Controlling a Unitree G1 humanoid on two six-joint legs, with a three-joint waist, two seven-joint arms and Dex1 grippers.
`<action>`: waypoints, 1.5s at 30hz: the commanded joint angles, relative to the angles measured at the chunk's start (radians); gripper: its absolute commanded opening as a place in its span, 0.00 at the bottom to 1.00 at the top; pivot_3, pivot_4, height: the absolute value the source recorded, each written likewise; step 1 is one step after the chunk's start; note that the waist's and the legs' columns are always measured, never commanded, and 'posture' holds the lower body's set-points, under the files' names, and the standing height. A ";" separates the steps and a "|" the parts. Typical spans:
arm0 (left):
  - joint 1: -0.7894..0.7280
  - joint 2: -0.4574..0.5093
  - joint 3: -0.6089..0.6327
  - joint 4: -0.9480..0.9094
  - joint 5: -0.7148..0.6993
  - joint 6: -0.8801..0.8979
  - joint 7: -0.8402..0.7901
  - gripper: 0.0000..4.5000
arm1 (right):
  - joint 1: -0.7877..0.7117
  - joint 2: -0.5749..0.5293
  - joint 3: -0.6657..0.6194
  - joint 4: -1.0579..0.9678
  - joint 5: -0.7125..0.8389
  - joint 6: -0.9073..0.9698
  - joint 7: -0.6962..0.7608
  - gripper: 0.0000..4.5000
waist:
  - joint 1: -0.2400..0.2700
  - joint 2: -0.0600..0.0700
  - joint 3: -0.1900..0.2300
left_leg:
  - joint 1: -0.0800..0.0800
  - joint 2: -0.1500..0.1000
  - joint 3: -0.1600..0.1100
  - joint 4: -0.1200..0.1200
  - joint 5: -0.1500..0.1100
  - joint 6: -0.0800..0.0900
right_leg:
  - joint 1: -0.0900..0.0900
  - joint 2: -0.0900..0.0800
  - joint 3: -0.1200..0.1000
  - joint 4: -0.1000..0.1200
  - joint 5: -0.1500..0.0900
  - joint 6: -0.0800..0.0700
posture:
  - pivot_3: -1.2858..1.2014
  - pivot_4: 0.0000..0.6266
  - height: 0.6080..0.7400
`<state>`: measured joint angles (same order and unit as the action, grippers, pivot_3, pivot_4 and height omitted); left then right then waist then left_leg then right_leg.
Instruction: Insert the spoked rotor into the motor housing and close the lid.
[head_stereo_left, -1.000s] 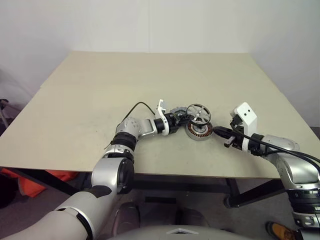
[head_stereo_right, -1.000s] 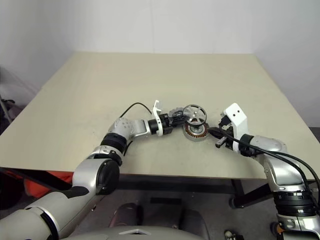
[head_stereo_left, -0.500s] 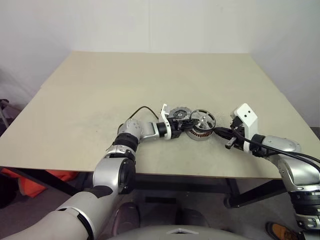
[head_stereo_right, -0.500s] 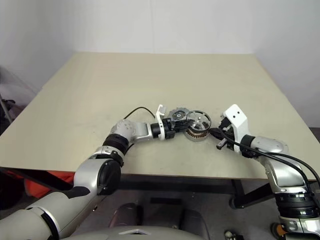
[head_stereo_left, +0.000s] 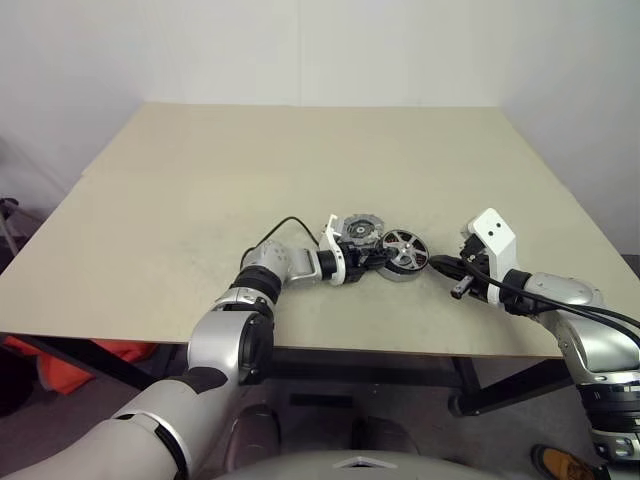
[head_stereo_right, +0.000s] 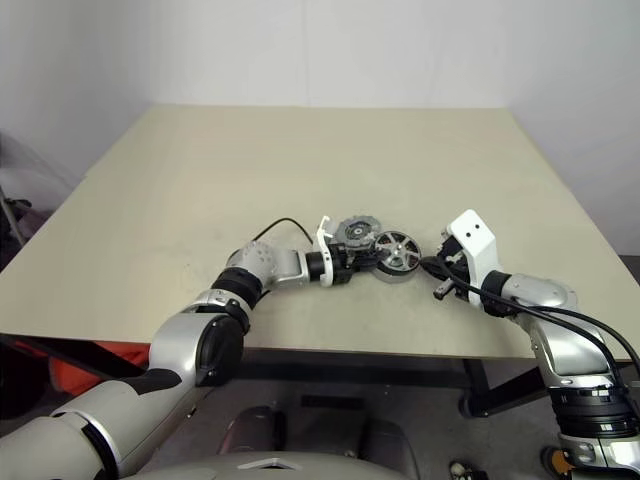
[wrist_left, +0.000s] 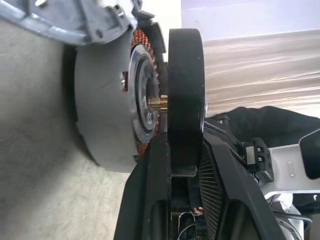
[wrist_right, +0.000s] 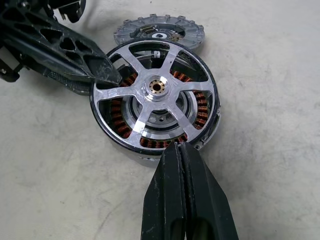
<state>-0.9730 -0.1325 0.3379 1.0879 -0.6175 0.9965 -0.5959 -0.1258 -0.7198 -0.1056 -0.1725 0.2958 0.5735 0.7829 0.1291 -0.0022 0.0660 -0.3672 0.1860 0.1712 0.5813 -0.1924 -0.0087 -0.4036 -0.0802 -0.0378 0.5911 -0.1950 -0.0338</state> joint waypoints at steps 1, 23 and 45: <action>-0.042 -0.047 -0.009 -0.008 0.005 -0.020 -0.028 0.13 | -0.008 -0.006 -0.007 -0.049 0.003 -0.022 -0.002 0.00 | 0.000 0.000 0.000 | 0.000 0.000 0.000 0.000 0.000 0.000 | 0.000 0.000 0.000 0.000 0.000 0.000 | 0.52 0.00 1.00; -0.024 0.052 0.041 -0.152 -0.033 0.025 -0.014 0.45 | -0.067 0.002 0.040 -0.004 -0.003 -0.050 0.009 0.00 | -0.002 0.001 0.000 | 0.001 0.000 0.000 0.000 0.000 0.001 | 0.001 -0.001 -0.002 0.000 0.000 0.000 | 0.52 0.00 1.00; 0.090 0.058 -0.068 -0.301 0.074 -0.052 0.103 0.45 | -0.112 0.029 0.075 0.032 -0.022 -0.071 0.010 0.00 | -0.001 0.001 -0.001 | 0.001 0.000 0.000 0.001 0.000 0.001 | 0.002 -0.002 -0.002 0.000 0.000 0.000 | 0.52 0.00 1.00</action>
<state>-0.8803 -0.0723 0.2962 0.8045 -0.5693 0.9845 -0.5051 -0.2125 -0.6920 -0.0251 -0.1301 0.2735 0.5244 0.7905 0.1284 -0.0012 0.0654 -0.3664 0.1856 0.1709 0.5822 -0.1928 -0.0075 -0.4016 -0.0817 -0.0398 0.5910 -0.1948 -0.0337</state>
